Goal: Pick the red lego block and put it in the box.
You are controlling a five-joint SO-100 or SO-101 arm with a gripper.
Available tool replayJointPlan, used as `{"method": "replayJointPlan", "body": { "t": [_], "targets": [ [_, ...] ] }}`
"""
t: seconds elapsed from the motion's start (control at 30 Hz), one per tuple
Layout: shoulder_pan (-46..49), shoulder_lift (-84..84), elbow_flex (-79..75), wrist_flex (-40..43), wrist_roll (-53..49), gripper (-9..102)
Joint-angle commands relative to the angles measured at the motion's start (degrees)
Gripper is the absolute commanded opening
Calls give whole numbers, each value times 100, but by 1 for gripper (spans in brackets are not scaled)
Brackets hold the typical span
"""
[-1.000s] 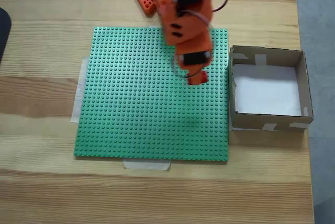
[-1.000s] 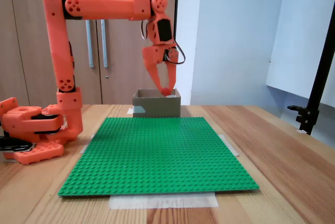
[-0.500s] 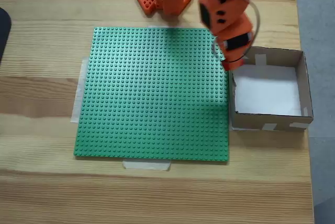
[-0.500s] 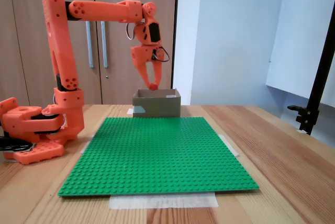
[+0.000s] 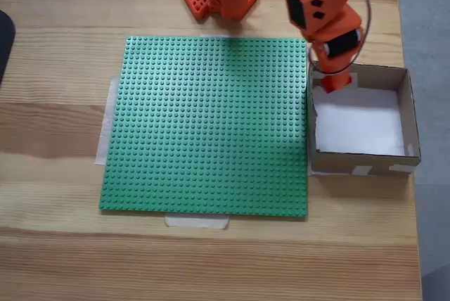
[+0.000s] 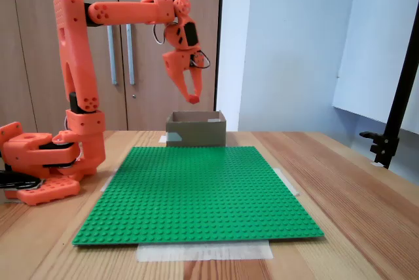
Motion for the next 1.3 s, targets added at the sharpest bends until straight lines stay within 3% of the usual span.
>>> {"method": "replayJointPlan", "body": {
  "t": [0.0, 0.73, 1.27],
  "targets": [
    [-79, -149, -536, 79, 26, 6],
    [-659, -1890, -1679, 18, 132, 6],
    [-677, -2118, -1705, -105, 176, 9]
  ]
}}
